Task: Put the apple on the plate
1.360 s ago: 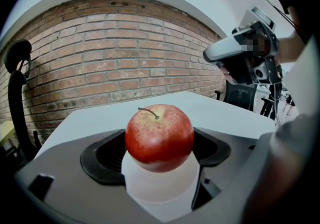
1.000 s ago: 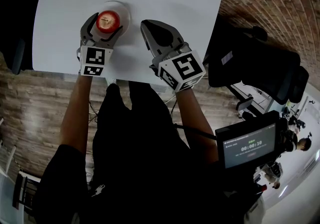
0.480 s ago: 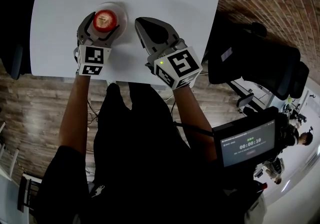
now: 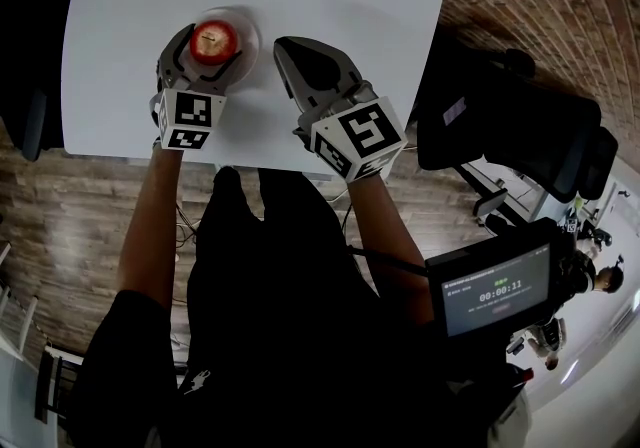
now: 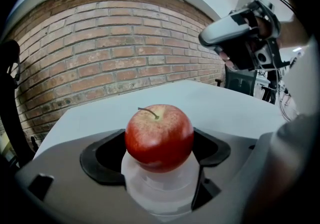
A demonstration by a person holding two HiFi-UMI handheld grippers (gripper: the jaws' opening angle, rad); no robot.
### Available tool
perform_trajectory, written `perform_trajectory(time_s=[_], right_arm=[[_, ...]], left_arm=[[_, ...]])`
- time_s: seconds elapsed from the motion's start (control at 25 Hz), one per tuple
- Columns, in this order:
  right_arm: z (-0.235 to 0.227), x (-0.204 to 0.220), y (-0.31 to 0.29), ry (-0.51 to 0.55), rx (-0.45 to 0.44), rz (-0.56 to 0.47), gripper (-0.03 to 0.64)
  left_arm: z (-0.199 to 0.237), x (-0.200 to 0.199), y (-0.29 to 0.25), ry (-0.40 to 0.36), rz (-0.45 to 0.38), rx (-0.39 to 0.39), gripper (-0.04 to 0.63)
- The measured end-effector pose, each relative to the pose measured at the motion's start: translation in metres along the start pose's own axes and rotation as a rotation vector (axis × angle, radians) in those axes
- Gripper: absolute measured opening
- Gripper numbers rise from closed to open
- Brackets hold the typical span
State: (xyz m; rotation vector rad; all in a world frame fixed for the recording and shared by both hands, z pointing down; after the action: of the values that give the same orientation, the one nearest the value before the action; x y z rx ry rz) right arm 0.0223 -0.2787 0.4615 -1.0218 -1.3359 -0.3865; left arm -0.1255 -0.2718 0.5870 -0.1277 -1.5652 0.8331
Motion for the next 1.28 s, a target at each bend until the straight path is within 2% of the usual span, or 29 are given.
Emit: perform_trajectory(time_s=[0.52,1.08,1.28], right_arm=[[0.0,0.001,-0.005,0.005,0.0,0.006,0.003],[-0.004,0.002,-0.002,0.005,0.009,0.006,0.003],[-0.007,0.002,0.001,0.001,0.016,-0.003,0.003]], left_arm=[[-0.003,0.006,-0.002,-0.034,0.001,0.003,0.405],[-0.005,0.01,-0.003,-0.027,0.014,0.003,0.408],[-0.007,0.011,-0.006,-0.026,0.02,0.011,0.44]])
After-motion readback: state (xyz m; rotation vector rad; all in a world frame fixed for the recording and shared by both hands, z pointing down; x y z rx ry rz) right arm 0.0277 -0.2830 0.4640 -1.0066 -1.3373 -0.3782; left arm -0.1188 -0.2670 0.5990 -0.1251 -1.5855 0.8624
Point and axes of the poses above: the fingertips, and each gripper's own axes: y backward along the fingers, z to its left, x out of its underside, the point moved 6 cm from there along y, backward along the fingers, and after that the axes turned 11 degrees about y, right-handed, at the moved point
